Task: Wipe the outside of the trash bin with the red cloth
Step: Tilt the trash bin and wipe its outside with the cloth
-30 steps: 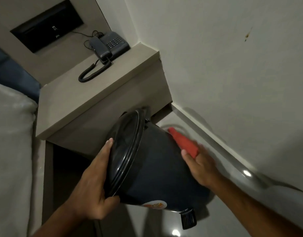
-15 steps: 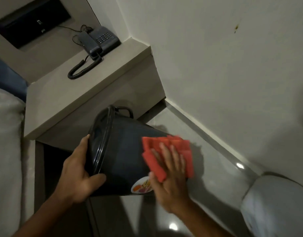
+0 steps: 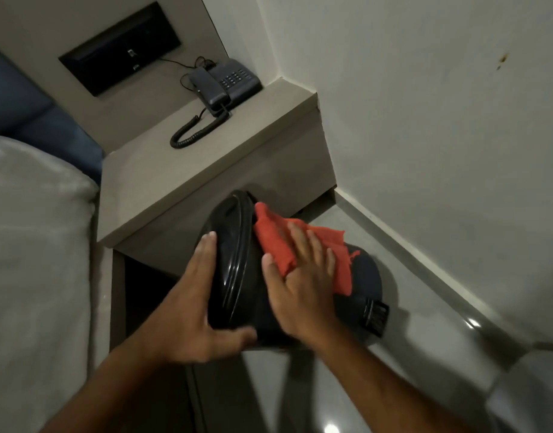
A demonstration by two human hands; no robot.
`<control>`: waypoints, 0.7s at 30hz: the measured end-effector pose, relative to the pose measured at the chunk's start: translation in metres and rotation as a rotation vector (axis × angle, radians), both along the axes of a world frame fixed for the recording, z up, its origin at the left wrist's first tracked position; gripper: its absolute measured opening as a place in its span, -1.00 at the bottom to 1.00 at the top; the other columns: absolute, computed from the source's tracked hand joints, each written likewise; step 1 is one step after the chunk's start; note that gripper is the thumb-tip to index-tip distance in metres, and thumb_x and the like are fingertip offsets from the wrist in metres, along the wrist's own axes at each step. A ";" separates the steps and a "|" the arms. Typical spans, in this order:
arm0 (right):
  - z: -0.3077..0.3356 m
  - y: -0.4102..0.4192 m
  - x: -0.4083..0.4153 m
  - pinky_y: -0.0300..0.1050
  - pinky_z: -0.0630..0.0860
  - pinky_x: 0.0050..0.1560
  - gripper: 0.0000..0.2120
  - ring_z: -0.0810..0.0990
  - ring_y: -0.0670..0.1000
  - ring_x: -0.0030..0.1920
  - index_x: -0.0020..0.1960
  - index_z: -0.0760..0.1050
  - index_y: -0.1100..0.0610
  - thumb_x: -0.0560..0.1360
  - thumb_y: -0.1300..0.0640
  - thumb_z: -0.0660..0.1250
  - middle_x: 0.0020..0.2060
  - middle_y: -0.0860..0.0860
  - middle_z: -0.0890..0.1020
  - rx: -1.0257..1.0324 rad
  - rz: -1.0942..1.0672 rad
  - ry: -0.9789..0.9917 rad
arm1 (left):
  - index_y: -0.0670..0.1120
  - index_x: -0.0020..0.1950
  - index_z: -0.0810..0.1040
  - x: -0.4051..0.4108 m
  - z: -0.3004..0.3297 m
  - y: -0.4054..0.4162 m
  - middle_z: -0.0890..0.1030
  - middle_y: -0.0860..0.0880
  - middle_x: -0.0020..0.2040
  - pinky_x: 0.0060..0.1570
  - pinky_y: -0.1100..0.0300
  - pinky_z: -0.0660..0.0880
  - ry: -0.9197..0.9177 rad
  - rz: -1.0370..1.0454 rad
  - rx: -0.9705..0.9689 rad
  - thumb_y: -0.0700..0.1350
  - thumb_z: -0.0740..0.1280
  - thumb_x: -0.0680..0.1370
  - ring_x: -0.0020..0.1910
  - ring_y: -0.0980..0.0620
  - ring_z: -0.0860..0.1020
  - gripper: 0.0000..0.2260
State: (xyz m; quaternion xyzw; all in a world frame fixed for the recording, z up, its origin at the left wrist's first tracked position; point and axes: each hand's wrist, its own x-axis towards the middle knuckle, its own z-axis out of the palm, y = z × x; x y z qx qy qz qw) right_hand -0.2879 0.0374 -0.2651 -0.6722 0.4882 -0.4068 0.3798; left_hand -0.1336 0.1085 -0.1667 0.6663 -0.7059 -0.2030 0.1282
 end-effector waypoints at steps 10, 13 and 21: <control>-0.011 -0.062 -0.024 0.26 0.07 0.54 -0.50 0.36 0.17 0.47 0.43 0.45 0.07 0.66 -0.18 0.05 0.37 0.08 0.54 0.299 -0.061 0.086 | -0.04 0.62 -0.02 -0.006 -0.020 0.005 -0.03 -0.16 0.64 0.29 -0.05 0.34 -0.109 -0.007 -0.251 0.19 0.32 0.34 0.54 -0.24 0.16 -0.06; 0.008 -0.047 -0.017 0.28 0.04 0.56 -0.46 0.30 0.11 0.49 0.47 0.39 -0.05 0.60 -0.26 0.01 0.41 0.02 0.49 0.217 0.033 -0.080 | -0.11 0.57 0.22 -0.024 -0.004 -0.014 0.27 -0.26 0.54 0.25 -0.08 0.41 -0.202 0.135 -0.320 0.22 0.26 0.32 0.39 -0.25 0.43 -0.13; 0.012 -0.058 -0.016 0.29 -0.03 0.58 -0.37 0.19 0.07 0.57 0.59 0.22 0.00 0.60 -0.25 0.03 0.55 -0.01 0.35 0.044 0.076 -0.008 | 0.18 0.60 -0.18 -0.017 0.020 -0.036 -0.16 0.03 0.64 0.47 -0.24 0.20 -0.135 0.071 0.005 0.50 0.39 0.20 0.59 -0.08 0.02 0.16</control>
